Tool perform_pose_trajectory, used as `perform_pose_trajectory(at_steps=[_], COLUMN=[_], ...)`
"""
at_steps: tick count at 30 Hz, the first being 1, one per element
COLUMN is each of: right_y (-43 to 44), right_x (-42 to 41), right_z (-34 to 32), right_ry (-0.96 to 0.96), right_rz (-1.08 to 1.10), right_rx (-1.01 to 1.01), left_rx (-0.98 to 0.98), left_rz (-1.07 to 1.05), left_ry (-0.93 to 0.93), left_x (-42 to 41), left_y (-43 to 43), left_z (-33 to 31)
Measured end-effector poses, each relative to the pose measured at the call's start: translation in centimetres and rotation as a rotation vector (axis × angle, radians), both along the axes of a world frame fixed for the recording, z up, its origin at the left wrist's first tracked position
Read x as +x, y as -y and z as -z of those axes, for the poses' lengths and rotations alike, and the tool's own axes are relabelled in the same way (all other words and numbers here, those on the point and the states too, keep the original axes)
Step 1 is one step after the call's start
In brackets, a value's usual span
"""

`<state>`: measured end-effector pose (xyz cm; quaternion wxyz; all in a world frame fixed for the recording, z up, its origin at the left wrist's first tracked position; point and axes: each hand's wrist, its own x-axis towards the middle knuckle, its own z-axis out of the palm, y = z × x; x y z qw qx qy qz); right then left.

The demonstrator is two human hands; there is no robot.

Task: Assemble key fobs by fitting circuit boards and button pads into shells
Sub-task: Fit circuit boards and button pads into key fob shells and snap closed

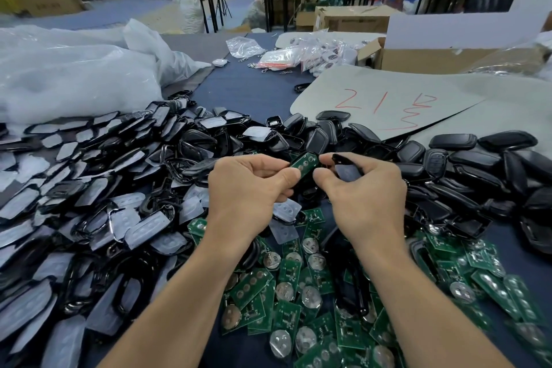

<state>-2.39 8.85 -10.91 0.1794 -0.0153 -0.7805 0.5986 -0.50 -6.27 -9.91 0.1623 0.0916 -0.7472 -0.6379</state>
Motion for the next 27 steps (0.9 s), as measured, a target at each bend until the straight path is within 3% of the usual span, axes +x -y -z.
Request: perform_pose_trajectory(at_steps=[10, 17, 27], right_y=[-0.1, 0.3, 0.0], right_x=[0.4, 0.9, 0.0], right_z=[-0.5, -1.1, 0.0], right_ry=[-0.093, -0.189, 0.003], right_rz=[-0.005, -0.026, -0.039], right_rx=[0.059, 0.114, -0.063], left_rx=[0.053, 0.045, -0.221], left_rz=[0.256, 0.185, 0.074], left_ry=[0.049, -0.009, -0.105], left_x=[0.3, 0.3, 0.7], left_y=[0.0, -0.4, -0.6], left_z=[-0.1, 0.0, 0.2])
